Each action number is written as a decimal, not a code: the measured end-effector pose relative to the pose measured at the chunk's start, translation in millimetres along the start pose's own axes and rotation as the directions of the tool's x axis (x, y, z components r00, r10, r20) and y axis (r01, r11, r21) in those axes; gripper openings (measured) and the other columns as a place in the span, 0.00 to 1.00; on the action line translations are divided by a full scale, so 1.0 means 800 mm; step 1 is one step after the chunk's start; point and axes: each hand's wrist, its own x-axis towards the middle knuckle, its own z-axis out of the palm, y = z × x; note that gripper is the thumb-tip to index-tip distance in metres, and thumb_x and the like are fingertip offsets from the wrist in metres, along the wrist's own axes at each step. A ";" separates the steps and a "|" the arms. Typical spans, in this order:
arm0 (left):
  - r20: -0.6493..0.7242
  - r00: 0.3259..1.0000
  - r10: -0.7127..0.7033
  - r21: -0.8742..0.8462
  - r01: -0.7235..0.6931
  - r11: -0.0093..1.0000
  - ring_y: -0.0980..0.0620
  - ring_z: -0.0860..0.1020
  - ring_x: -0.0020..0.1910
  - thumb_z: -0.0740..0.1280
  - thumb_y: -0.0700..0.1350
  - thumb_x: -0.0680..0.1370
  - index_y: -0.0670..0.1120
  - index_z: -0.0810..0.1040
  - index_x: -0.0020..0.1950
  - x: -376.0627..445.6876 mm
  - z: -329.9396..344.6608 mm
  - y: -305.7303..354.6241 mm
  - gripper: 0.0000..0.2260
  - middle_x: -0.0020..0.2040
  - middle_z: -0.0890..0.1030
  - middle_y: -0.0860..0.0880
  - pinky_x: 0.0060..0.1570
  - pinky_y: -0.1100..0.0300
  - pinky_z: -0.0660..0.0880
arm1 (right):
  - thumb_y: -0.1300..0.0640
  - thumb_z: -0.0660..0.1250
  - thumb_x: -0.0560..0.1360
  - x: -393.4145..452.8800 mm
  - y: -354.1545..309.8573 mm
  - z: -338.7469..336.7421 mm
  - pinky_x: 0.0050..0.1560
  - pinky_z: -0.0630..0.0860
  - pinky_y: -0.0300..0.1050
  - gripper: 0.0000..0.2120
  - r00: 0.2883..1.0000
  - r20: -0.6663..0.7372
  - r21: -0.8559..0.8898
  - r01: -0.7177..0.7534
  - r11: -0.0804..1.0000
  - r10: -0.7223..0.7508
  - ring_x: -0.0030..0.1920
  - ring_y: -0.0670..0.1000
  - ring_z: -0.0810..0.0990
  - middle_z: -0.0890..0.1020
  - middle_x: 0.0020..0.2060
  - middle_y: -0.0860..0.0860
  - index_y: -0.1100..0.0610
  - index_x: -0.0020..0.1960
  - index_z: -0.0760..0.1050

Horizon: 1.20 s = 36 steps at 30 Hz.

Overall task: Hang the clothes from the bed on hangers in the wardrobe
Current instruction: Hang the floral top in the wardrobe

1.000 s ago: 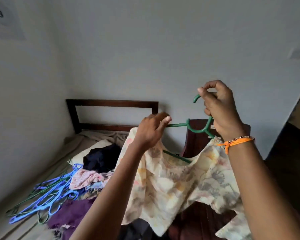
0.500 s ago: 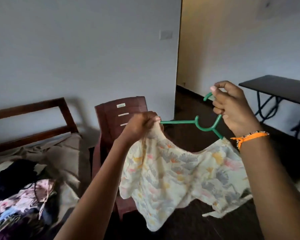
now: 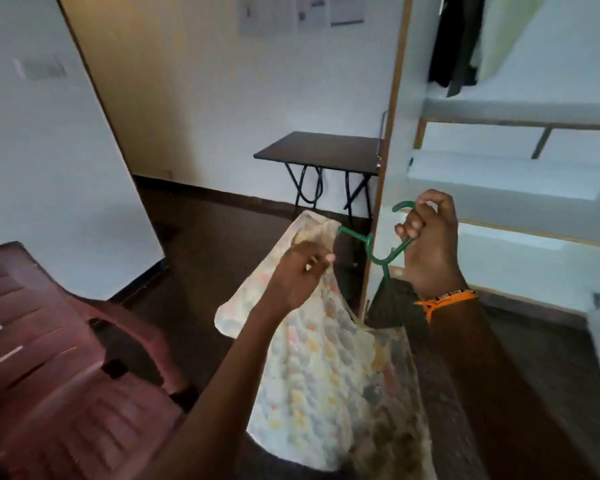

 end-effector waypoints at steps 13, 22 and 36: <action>0.605 0.773 0.189 0.059 -0.281 0.958 0.50 0.77 0.49 0.69 0.41 0.75 0.41 0.75 0.55 0.246 0.188 0.115 0.11 0.54 0.78 0.43 0.46 0.65 0.72 | 0.63 0.57 0.80 0.226 -0.062 -0.129 0.51 0.74 0.44 0.07 0.975 -0.055 -0.040 0.215 0.976 -0.217 0.41 0.50 0.75 0.74 0.38 0.54 0.55 0.49 0.72; 0.244 0.931 0.273 0.085 -0.301 0.950 0.47 0.78 0.46 0.61 0.34 0.75 0.43 0.79 0.47 0.428 0.345 0.144 0.09 0.44 0.82 0.46 0.47 0.57 0.71 | 0.64 0.59 0.79 0.386 -0.113 -0.284 0.50 0.77 0.40 0.08 0.967 0.022 -0.440 0.238 0.866 -0.255 0.43 0.47 0.80 0.84 0.49 0.51 0.55 0.56 0.69; -0.039 0.896 0.442 0.158 -0.431 0.889 0.46 0.78 0.46 0.61 0.27 0.75 0.39 0.78 0.47 0.733 0.555 0.253 0.10 0.42 0.82 0.45 0.65 0.41 0.63 | 0.61 0.56 0.74 0.660 -0.163 -0.546 0.34 0.68 0.46 0.07 0.912 0.307 -0.950 0.312 -0.026 -0.272 0.32 0.56 0.76 0.75 0.30 0.51 0.60 0.46 0.72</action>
